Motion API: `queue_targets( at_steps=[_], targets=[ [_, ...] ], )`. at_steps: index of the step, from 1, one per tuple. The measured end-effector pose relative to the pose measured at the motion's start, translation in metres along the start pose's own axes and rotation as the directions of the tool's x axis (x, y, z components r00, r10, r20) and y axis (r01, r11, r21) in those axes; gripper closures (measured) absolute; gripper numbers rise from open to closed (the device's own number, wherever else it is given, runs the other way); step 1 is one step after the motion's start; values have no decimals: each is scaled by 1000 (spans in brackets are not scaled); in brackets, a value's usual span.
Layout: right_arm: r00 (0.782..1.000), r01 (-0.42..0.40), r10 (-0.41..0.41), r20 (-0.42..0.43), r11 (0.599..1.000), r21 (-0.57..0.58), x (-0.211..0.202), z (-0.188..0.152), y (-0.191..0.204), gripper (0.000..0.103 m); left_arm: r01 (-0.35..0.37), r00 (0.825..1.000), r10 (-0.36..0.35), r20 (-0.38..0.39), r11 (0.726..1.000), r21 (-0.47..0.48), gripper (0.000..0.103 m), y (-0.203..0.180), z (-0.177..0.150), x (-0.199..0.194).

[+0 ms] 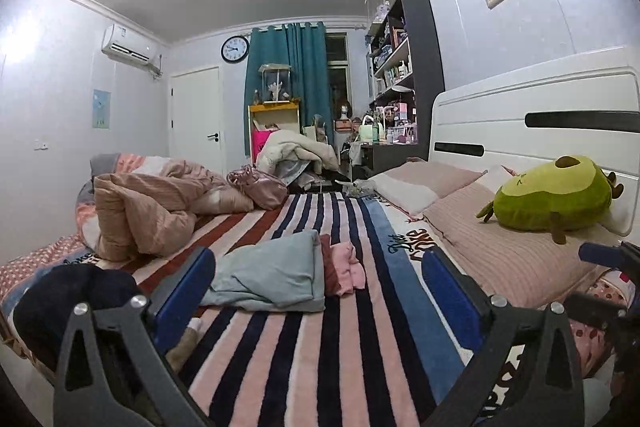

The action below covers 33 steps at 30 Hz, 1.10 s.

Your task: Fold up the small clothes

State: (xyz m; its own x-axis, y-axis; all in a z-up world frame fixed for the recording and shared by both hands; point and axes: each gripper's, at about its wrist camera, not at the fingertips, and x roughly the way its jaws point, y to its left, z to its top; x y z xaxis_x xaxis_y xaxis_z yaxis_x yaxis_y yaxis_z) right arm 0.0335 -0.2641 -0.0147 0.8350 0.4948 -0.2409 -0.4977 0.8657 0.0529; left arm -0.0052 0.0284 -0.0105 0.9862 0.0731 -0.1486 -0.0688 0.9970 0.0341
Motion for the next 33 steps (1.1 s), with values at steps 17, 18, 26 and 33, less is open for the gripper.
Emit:
queue_targets(
  at_steps=[17,18,26,33],
  targets=[
    [1000,-18,18,8,999,-30,-1,3,16,0,-28,999,27,-26,999,-30,1,14,-8,-2],
    [1000,-19,20,8,999,-32,0,3,17,0,-28,999,27,-26,999,-34,1,15,-9,-2],
    [1000,-22,22,11,999,-33,-1,6,19,0,-20,999,19,-29,999,-43,1,17,-11,-3],
    [1000,-20,21,12,999,-32,0,7,19,0,-24,999,23,-30,999,-46,1,17,-11,-3]
  ],
)
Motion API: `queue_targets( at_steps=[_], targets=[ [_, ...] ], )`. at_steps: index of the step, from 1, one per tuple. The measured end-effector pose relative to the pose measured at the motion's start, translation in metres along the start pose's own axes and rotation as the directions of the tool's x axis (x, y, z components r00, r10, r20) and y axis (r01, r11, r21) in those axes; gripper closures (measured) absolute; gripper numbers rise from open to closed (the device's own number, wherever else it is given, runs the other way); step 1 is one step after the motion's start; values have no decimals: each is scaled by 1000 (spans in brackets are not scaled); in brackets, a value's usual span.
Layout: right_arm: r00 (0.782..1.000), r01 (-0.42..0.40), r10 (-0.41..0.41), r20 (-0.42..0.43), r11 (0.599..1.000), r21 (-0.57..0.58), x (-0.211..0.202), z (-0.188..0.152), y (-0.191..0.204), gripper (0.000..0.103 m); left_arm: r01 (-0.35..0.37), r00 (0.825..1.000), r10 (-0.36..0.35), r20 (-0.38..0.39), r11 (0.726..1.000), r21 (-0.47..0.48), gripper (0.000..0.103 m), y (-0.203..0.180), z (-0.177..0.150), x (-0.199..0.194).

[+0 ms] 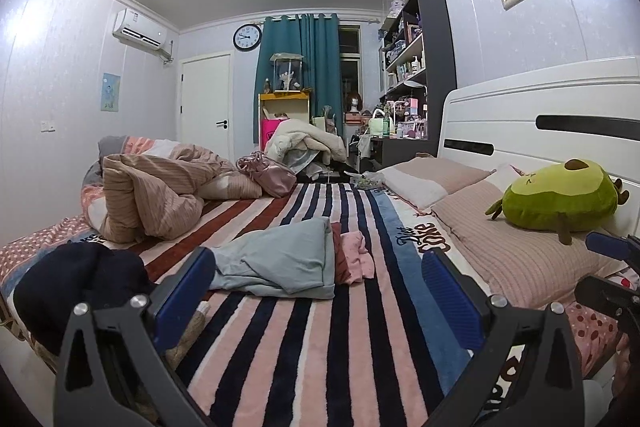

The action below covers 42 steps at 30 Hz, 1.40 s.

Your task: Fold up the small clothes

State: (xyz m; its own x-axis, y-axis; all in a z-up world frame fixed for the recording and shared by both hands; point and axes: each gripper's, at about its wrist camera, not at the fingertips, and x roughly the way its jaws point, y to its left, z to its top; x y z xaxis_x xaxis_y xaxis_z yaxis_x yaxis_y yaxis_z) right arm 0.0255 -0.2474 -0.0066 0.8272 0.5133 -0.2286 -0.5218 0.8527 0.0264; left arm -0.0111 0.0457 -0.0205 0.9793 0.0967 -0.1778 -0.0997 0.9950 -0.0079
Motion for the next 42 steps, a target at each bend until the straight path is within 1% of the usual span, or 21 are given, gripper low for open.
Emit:
queue_targets(
  at_steps=[27,35,42],
  targets=[
    [1000,-3,3,3,1000,7,2,0,-3,0,-1,1000,1,-6,1000,3,1,0,-2,0],
    [1000,3,-4,20,999,34,1,2,15,0,1,1000,-1,-7,1000,11,1,-1,-3,1],
    [999,19,-21,30,999,50,-4,2,31,0,16,1000,-16,-7,1000,12,1,-4,-3,-1]
  ],
)
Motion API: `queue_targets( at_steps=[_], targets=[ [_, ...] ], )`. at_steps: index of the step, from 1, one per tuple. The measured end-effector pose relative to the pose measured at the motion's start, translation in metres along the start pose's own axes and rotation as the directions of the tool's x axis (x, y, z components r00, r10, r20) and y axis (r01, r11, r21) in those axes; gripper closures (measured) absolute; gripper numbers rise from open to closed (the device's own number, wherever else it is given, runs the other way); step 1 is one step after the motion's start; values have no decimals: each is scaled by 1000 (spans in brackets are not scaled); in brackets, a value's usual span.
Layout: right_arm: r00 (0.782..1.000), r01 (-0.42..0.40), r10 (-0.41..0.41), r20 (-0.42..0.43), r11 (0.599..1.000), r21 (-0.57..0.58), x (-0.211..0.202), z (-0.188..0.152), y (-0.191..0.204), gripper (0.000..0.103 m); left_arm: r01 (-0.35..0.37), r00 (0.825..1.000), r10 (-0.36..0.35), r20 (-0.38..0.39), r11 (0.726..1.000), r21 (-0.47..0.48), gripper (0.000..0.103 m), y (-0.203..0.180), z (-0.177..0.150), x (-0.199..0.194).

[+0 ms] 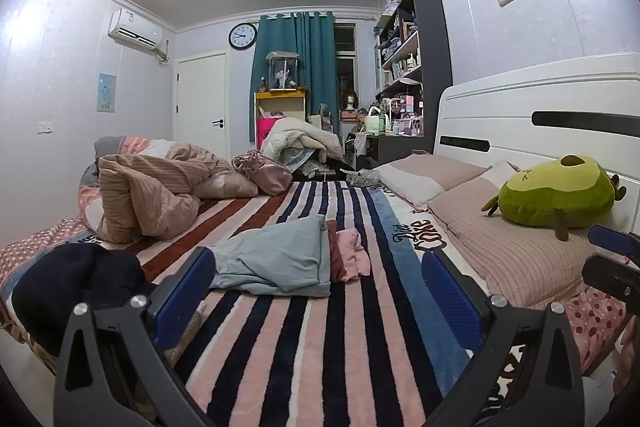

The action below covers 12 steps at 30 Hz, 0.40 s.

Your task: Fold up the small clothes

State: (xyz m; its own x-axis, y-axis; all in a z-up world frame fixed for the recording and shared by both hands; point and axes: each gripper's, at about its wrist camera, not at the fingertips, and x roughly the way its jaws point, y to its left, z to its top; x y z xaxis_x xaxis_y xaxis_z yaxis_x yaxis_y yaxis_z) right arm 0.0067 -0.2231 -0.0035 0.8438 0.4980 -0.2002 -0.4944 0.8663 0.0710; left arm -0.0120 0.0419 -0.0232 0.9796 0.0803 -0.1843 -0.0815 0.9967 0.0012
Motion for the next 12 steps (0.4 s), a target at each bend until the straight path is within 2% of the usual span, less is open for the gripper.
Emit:
queue_targets(
  at_steps=[9,12],
  targets=[
    [1000,19,-19,2,1000,5,-8,-2,18,0,3,1000,-3,1,1000,-3,1,-1,1,-3],
    [1000,28,-28,0,1000,11,-10,-4,20,0,25,1000,-26,-10,1000,-9,1,0,1,-1]
  ],
)
